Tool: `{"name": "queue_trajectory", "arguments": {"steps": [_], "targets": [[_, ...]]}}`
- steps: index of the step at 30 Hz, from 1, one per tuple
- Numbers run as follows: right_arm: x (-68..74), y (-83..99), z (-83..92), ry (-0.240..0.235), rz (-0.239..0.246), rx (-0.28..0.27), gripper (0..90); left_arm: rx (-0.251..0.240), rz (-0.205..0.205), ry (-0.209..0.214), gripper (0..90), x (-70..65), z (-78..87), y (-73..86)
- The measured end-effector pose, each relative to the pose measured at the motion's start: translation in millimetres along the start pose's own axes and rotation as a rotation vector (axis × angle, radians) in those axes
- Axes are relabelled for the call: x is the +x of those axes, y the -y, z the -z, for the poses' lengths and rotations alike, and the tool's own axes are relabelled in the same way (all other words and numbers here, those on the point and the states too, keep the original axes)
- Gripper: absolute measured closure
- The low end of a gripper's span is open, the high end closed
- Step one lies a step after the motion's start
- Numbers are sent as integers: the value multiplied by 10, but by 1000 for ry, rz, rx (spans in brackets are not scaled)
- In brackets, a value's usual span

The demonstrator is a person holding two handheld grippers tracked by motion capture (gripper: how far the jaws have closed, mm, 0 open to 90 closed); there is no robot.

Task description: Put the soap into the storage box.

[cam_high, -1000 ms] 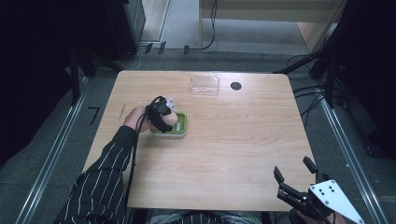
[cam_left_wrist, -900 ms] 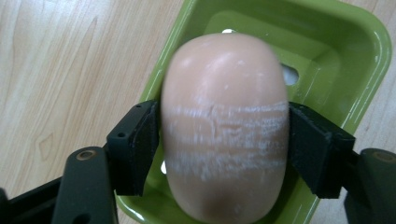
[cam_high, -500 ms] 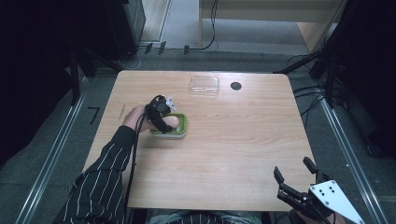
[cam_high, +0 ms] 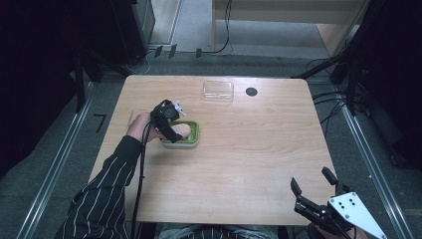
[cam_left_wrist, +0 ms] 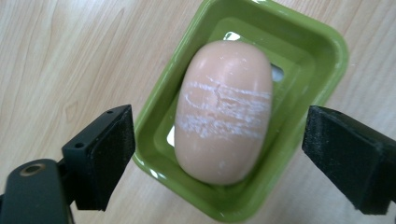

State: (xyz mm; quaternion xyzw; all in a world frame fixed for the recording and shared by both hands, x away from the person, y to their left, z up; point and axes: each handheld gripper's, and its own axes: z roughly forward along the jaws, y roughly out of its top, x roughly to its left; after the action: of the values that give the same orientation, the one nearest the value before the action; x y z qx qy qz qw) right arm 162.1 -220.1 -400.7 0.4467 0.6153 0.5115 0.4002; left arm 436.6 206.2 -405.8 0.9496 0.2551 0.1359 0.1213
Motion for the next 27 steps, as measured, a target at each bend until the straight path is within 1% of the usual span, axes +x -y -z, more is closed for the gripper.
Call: {"name": "queue_trajectory", "arguments": {"steps": [5, 7, 8, 9, 10, 11, 12, 13, 14, 16, 18, 22, 27], "targets": [[-4, 2, 2, -1, -1, -1, 132, 24, 47, -5, 71, -49, 90, 41], [-5, 2, 2, -1, -2, -1, 132, 35, 58, 3, 62, -73, 115, 54], [-4, 1, 2, -1, -2, -1, 133, 40, 55, -1, 58, -87, 127, 59], [-3, 1, 1, -1, -1, 0, 132, 47, 64, 0, 53, -109, 139, 64], [-2, 1, 1, -1, -1, 0, 132, 45, 62, 3, 47, -128, 150, 69], [-2, 1, 1, -1, -2, -2, 133, 54, 62, 9, 45, -142, 165, 73], [-1, 0, 1, -1, -2, 0, 133, 53, 71, 4, 45, -163, 174, 79], [-1, 0, 1, -1, -2, 0, 133, 60, 63, 4, 41, -175, 189, 83], [0, 0, 1, -1, -1, -1, 133, 62, 78, 8, 39, -197, 196, 91], [0, 0, 2, -1, 1, 0, 133, 68, 78, 6, 35, -232, 215, 107], [-1, 0, 2, -1, 0, -2, 133, 80, 89, 8, 33, -279, 236, 121], [-2, 1, 2, -1, 1, -1, 132, 81, 102, 3, 28, -370, 297, 152], [-1, 1, 2, -1, 1, -1, 132, 79, 101, -7, 27, -493, 379, 195]]}}
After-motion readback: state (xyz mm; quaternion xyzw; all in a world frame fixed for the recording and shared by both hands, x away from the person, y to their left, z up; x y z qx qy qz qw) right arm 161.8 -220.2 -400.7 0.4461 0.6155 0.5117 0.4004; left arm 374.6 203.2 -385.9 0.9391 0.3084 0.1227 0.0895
